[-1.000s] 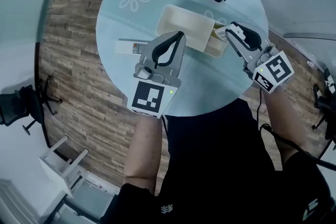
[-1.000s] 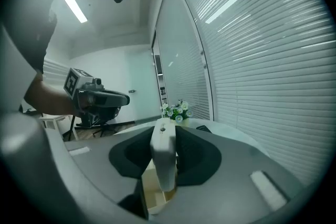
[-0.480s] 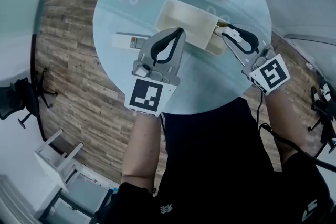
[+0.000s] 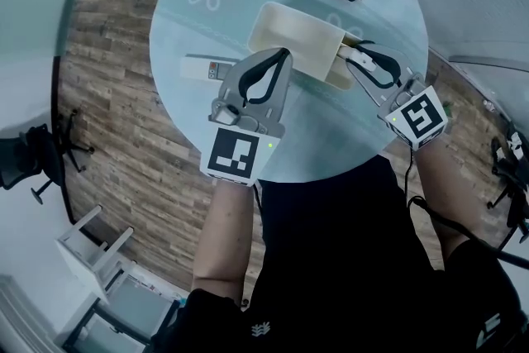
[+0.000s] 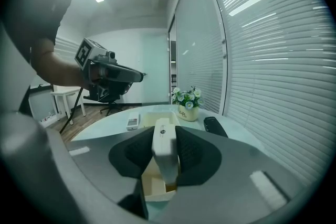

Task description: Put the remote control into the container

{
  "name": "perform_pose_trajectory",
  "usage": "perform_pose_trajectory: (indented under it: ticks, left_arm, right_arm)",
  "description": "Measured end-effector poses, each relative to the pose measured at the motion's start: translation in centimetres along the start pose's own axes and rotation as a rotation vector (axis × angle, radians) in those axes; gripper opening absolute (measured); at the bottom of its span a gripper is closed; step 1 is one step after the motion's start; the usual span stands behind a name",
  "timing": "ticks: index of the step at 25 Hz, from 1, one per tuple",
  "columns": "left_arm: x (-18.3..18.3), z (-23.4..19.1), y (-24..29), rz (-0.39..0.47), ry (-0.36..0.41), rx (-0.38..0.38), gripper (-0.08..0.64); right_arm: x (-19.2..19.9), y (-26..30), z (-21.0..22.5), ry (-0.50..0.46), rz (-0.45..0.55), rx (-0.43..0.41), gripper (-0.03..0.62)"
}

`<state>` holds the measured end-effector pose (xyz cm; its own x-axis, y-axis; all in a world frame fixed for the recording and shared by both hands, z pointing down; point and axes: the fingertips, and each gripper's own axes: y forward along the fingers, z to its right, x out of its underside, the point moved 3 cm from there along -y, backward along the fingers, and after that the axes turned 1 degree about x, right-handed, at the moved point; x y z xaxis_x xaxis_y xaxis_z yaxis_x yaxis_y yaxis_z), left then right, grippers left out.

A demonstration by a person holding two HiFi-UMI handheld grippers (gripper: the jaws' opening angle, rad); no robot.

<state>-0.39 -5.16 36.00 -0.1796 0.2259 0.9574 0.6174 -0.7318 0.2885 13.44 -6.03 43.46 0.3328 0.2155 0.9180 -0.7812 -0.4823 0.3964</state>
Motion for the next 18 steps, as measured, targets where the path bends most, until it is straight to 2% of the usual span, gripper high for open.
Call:
perform_pose_trajectory:
  ticks: [18]
  left_arm:
    - [-0.3,0.0,-1.5,-0.003,-0.005,-0.025,0.002]
  right_arm:
    - [-0.2,1.2,0.7,-0.029,-0.053,0.026,0.12]
